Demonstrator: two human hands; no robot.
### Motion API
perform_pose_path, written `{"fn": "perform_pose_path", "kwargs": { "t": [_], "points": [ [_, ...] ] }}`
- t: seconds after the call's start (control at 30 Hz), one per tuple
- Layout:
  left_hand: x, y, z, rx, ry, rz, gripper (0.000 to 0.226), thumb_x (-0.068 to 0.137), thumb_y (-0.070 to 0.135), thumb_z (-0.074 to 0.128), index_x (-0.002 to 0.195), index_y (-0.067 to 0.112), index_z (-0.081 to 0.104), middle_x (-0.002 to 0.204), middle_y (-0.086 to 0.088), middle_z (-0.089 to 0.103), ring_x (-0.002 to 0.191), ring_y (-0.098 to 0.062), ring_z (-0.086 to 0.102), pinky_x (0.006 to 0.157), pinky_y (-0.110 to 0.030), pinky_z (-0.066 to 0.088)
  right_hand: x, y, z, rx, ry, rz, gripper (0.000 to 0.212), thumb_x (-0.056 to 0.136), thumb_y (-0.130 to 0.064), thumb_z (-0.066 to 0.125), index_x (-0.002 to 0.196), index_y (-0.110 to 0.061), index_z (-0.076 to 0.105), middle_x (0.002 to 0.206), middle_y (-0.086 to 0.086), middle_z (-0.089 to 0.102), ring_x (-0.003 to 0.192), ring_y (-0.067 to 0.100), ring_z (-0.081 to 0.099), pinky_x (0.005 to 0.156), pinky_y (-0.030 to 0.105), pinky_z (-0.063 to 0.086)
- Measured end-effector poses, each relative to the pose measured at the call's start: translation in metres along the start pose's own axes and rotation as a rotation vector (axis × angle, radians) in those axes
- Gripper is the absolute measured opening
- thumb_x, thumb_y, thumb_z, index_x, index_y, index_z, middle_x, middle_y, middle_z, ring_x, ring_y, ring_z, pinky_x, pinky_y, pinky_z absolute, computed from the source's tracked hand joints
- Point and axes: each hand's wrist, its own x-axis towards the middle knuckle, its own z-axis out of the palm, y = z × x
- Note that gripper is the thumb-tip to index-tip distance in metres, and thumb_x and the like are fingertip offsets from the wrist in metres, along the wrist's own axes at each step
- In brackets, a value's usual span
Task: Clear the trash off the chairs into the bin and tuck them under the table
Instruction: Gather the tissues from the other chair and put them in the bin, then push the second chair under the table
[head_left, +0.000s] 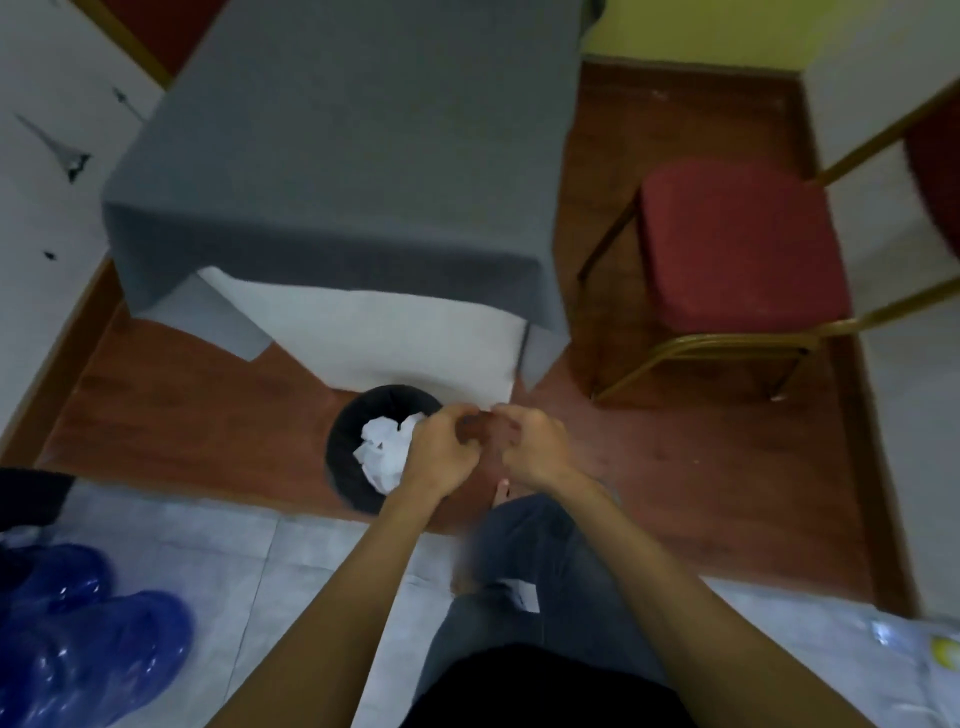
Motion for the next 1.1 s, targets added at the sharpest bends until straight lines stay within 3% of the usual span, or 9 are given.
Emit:
{"fn": "perform_pose_path", "kwargs": {
  "t": [0.13, 0.27, 0.33, 0.47, 0.67, 0.77, 0.93, 1.0, 1.1],
  "points": [
    [-0.006, 0.062, 0.031, 0.079, -0.092, 0.136, 0.044, 0.082, 0.010, 0.062, 0.124, 0.022, 0.066, 0.114, -0.003, 0.074, 0.104, -0.021, 0.068, 0.078, -0.011, 0.041, -0.038, 0.025, -0.064, 0.005, 0.121, 0.052, 0.057, 0.088, -0.008, 0.059, 0.143, -0.021, 0.058, 0.140, 0.003, 0.065, 0.131, 0.024, 0.059, 0.111, 0.030, 0.043],
    [0.000, 0.122, 0.060, 0.168, -0.177, 0.297, 0.046, 0.081, 0.012, 0.064, 0.126, 0.022, 0.064, 0.123, -0.001, 0.070, 0.115, -0.021, 0.062, 0.099, -0.026, 0.045, -0.061, 0.054, -0.116, 0.063, 0.205, 0.129, 0.056, 0.089, -0.009, 0.062, 0.144, -0.018, 0.058, 0.141, 0.002, 0.065, 0.134, 0.019, 0.056, 0.109, 0.024, 0.040],
    [0.011, 0.150, 0.075, 0.195, -0.203, 0.345, 0.046, 0.081, 0.015, 0.064, 0.126, 0.025, 0.064, 0.123, 0.001, 0.070, 0.116, -0.019, 0.062, 0.102, -0.027, 0.045, -0.063, 0.070, -0.141, 0.109, 0.232, 0.163, 0.056, 0.089, -0.009, 0.062, 0.144, -0.019, 0.058, 0.140, 0.000, 0.065, 0.135, 0.018, 0.055, 0.110, 0.025, 0.039],
    [0.039, 0.208, 0.110, 0.255, -0.269, 0.393, 0.043, 0.082, 0.018, 0.063, 0.124, 0.028, 0.065, 0.124, 0.003, 0.070, 0.117, -0.015, 0.061, 0.095, -0.012, 0.036, -0.057, 0.105, -0.190, 0.198, 0.292, 0.213, 0.055, 0.090, -0.009, 0.060, 0.143, -0.022, 0.058, 0.139, 0.000, 0.066, 0.131, 0.018, 0.058, 0.103, 0.022, 0.043],
    [0.083, 0.314, 0.166, 0.293, -0.344, 0.414, 0.045, 0.085, 0.016, 0.064, 0.129, 0.026, 0.062, 0.127, -0.001, 0.066, 0.112, -0.016, 0.062, 0.090, -0.023, 0.050, -0.027, 0.163, -0.290, 0.277, 0.389, 0.252, 0.046, 0.092, -0.015, 0.063, 0.138, -0.024, 0.063, 0.130, 0.002, 0.071, 0.123, 0.022, 0.063, 0.098, 0.024, 0.045],
    [0.093, 0.372, 0.185, 0.305, -0.331, 0.417, 0.043, 0.085, 0.016, 0.064, 0.127, 0.026, 0.063, 0.125, -0.001, 0.068, 0.112, -0.016, 0.063, 0.090, -0.022, 0.048, -0.023, 0.183, -0.352, 0.292, 0.386, 0.278, 0.045, 0.093, -0.020, 0.064, 0.138, -0.023, 0.063, 0.125, 0.005, 0.072, 0.119, 0.023, 0.064, 0.088, 0.019, 0.042],
    [0.097, 0.462, 0.206, 0.335, -0.319, 0.425, 0.042, 0.084, 0.022, 0.068, 0.125, 0.027, 0.065, 0.125, -0.001, 0.068, 0.118, -0.021, 0.060, 0.096, -0.023, 0.043, -0.043, 0.207, -0.456, 0.261, 0.381, 0.286, 0.047, 0.093, -0.020, 0.063, 0.140, -0.021, 0.061, 0.128, 0.005, 0.071, 0.124, 0.021, 0.062, 0.104, 0.028, 0.048],
    [0.094, 0.491, 0.209, 0.317, -0.333, 0.420, 0.039, 0.084, 0.023, 0.069, 0.122, 0.030, 0.064, 0.124, -0.001, 0.068, 0.108, -0.019, 0.064, 0.088, -0.020, 0.043, -0.052, 0.212, -0.490, 0.259, 0.410, 0.300, 0.046, 0.093, -0.021, 0.063, 0.140, -0.023, 0.061, 0.117, 0.000, 0.074, 0.116, 0.017, 0.067, 0.091, 0.019, 0.047],
    [0.090, 0.529, 0.209, 0.312, -0.375, 0.429, 0.041, 0.085, 0.022, 0.070, 0.124, 0.031, 0.063, 0.133, 0.000, 0.063, 0.103, -0.014, 0.063, 0.084, -0.020, 0.044, -0.065, 0.217, -0.534, 0.277, 0.479, 0.315, 0.044, 0.094, -0.024, 0.064, 0.138, -0.027, 0.062, 0.093, -0.016, 0.068, 0.077, -0.004, 0.067, 0.069, 0.003, 0.044]
  ]
}}
